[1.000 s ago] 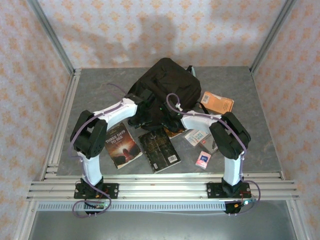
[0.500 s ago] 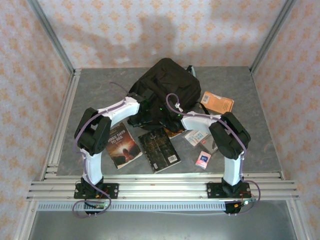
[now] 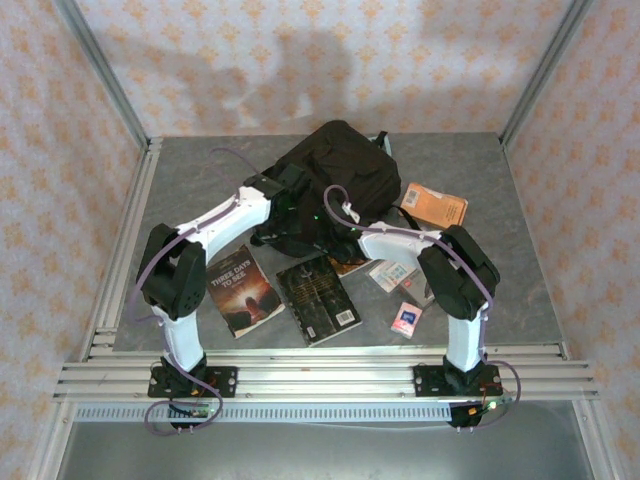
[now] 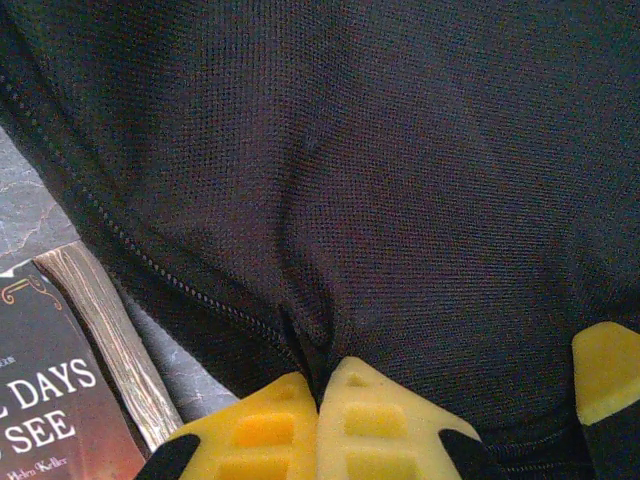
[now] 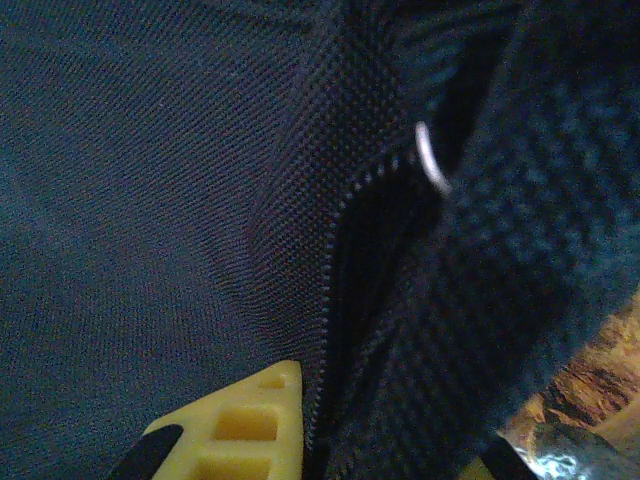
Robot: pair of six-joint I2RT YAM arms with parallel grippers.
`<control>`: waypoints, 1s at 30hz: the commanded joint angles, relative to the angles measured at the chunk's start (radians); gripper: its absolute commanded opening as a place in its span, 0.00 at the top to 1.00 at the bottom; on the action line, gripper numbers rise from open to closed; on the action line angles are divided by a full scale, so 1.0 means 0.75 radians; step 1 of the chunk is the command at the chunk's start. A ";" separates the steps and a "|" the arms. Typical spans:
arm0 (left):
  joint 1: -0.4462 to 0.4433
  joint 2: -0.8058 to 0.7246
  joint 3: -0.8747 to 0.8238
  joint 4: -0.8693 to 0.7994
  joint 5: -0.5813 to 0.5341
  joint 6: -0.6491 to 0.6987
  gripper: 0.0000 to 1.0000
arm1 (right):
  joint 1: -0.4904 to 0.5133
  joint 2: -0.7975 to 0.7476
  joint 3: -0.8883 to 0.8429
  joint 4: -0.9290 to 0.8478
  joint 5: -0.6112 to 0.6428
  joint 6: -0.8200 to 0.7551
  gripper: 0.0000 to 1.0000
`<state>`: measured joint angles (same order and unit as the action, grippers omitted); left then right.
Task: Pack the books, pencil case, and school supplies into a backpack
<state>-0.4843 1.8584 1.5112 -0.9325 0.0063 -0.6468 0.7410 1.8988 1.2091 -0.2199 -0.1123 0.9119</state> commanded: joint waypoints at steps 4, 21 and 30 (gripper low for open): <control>0.085 -0.090 0.072 -0.147 -0.222 0.080 1.00 | -0.029 -0.016 -0.027 -0.273 0.174 -0.100 0.90; 0.172 -0.106 0.112 -0.199 -0.291 0.134 1.00 | -0.073 -0.058 -0.033 -0.326 0.233 -0.205 0.94; 0.192 -0.113 0.110 -0.194 -0.277 0.140 1.00 | -0.113 -0.068 -0.050 -0.311 0.210 -0.247 1.00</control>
<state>-0.3584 1.8168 1.5700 -1.0069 -0.0689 -0.5659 0.6960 1.8648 1.2045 -0.3149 -0.0776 0.7734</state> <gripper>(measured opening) 0.043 0.071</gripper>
